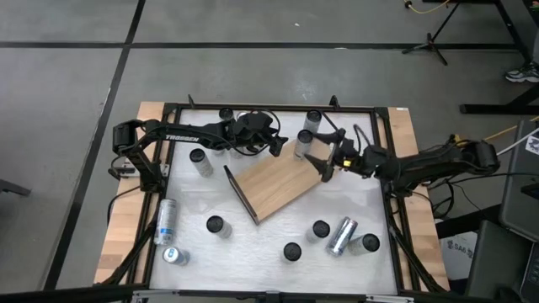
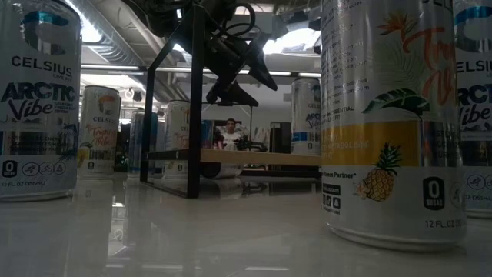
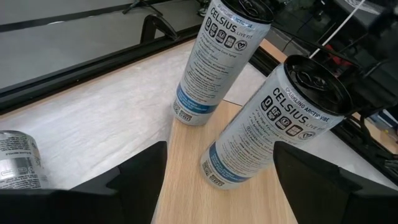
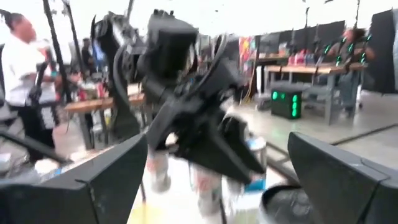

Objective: Place canned beverage on shelf
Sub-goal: Put the white blue soda can on the shelf

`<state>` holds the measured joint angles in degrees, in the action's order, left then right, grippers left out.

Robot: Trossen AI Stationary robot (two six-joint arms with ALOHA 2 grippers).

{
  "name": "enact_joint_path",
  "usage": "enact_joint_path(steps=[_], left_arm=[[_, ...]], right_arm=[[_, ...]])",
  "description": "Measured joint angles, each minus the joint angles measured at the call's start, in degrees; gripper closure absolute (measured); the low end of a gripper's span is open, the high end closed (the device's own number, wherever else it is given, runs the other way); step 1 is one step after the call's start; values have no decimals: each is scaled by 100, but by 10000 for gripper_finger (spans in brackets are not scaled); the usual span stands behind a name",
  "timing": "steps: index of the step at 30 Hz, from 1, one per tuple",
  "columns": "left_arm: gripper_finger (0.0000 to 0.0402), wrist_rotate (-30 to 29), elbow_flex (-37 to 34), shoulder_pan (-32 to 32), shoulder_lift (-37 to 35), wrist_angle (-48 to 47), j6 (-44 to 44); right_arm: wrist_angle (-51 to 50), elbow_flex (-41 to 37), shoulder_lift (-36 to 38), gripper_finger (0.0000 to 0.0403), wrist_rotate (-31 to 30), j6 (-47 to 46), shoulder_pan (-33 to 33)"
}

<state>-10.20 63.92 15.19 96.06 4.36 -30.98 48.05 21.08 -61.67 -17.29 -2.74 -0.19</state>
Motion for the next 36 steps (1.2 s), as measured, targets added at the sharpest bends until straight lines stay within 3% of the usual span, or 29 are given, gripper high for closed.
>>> enact_joint_path(steps=[8, 16, 25, 36], left_arm=[[114, -1, 0, -22, 0, 0, 7], [114, -2, 0, -117, 0, 0, 9], [114, -127, 0, -130, -1, 0, 11], [114, -129, 0, -130, 1, 0, 9]], right_arm=[[-1558, 0, 14, 27, -280, -425, 619], [-2783, 0, -26, 27, -406, -1239, 658], [-2683, 0, -612, 27, -595, -1246, 654], [-1881, -1, -1356, 27, -1185, -1219, 596]])
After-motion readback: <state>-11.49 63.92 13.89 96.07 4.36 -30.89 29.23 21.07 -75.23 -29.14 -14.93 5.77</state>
